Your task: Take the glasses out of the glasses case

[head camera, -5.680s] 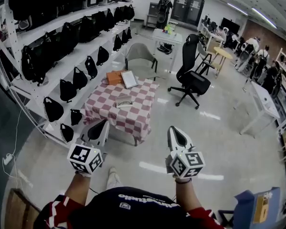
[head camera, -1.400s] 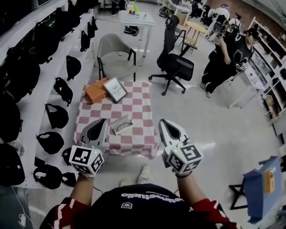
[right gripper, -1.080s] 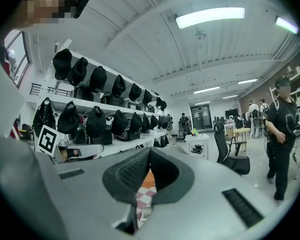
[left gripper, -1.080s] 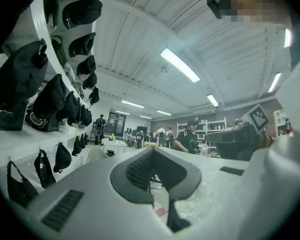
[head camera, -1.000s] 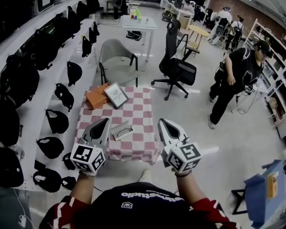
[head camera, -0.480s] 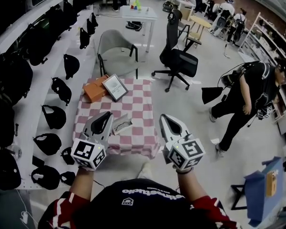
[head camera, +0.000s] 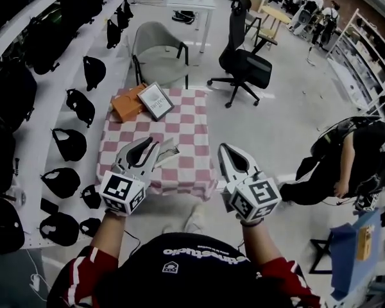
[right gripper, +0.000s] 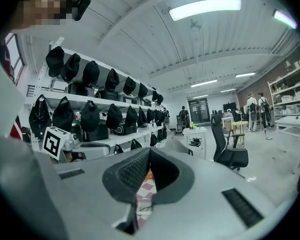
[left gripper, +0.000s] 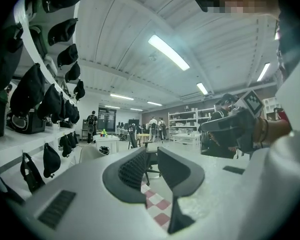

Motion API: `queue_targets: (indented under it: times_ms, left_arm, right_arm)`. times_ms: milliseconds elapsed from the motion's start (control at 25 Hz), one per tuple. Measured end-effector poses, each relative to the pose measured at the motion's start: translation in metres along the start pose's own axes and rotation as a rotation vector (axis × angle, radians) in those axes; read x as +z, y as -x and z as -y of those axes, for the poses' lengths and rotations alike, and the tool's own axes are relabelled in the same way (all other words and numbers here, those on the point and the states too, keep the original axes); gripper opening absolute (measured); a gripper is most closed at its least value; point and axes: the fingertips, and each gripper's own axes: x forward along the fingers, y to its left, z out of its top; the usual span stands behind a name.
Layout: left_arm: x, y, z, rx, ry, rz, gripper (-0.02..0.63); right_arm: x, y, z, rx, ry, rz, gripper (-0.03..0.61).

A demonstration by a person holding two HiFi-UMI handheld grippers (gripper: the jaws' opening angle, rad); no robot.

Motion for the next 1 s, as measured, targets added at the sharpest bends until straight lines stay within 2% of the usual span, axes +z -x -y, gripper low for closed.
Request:
queue_targets:
  times_ms: [400, 1000]
  left_arm:
    - [-0.085, -0.04, -0.007, -0.043, -0.033, -0.168, 0.061]
    - [-0.181, -0.084, -0.016, -0.066, -0.14, -0.367, 0.061]
  right_arm:
    - [-0.026, -0.005, 0.016, -0.012, -0.032, -0.063, -0.006]
    - [-0.065, -0.036, 0.042, 0.032, -0.04, -0.144, -0.006]
